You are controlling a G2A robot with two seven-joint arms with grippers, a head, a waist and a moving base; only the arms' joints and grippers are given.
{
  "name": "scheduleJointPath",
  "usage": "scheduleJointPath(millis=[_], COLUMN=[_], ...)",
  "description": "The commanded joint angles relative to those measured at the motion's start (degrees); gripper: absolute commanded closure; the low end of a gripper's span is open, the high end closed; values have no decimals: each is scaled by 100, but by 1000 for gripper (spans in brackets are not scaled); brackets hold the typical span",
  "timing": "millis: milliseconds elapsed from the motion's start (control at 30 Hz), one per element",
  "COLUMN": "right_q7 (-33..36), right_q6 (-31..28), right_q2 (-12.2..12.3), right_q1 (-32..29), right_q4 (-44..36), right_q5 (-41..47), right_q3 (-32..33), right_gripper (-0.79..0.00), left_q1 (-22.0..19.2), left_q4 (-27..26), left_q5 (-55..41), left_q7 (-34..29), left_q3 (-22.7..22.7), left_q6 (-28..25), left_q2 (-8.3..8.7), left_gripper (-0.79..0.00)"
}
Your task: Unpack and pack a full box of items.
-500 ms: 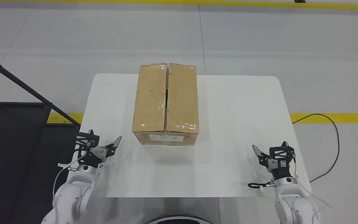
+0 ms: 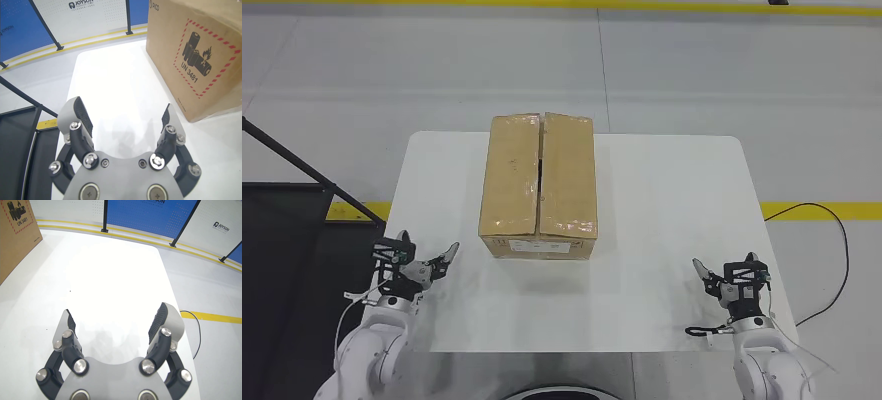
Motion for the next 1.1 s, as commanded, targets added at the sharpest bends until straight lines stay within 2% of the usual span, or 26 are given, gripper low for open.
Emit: scheduleJointPath(millis=[0,333,767,1067], right_q7=[-69,-478,-376,-305], right_q6=[-65,-155,-246,-309], right_q2=[-2,-29,-46,-60], right_q1=[6,-151,-73,26], right_q4=[-33,-283,-355,-285], right_q5=[-2,136,18,67], right_q3=[-1,155,265,361], right_gripper=[-785,-785,-785,-785], left_q1=[-17,-197,-507,-712], left_q4=[14,16,25,95], left_q5=[-83,-456,-336,-222], left_q7=[72,393,343,309], left_q3=[4,200,618,853], left_q6=[-38,62,115,-37], left_q2=[-9,-88,-167,-205], left_gripper=[-785,-785,-785,-785])
